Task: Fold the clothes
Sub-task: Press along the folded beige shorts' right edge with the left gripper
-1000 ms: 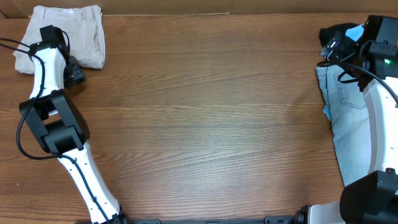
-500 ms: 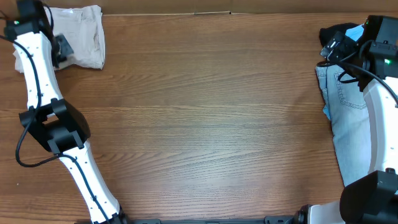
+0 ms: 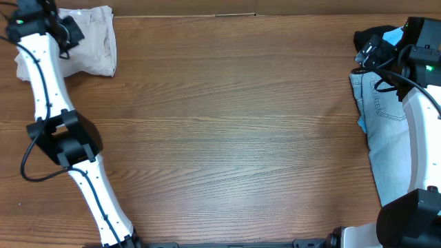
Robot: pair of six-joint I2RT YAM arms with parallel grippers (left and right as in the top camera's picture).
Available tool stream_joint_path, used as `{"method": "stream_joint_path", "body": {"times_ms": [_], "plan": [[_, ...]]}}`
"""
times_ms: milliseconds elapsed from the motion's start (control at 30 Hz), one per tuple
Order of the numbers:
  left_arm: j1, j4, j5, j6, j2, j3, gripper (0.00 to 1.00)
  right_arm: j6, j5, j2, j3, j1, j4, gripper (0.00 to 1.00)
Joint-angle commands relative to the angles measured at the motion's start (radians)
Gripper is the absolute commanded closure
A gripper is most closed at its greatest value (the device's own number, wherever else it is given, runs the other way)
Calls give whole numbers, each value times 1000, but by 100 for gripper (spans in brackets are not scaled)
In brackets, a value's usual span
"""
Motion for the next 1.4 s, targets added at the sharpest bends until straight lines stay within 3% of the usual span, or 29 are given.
{"method": "stream_joint_path", "body": {"times_ms": [0,300,800,1233,1367], "plan": [[-12,-32,-29,22,114,-11,96,-2,10,3,19,-1,5,0],[-11,-107,-177,22,172,-11,96,-2,10,3,19,-1,5,0],[-11,3,-180,19,-56,-3,96,-2,10,3,19,-1,5,0],[57,-3,-240,19,72,-7,96,-2,10,3,19,-1,5,0],[91,-2,-240,19,123,-7,91,-2,10,3,19,-1,5,0]]}}
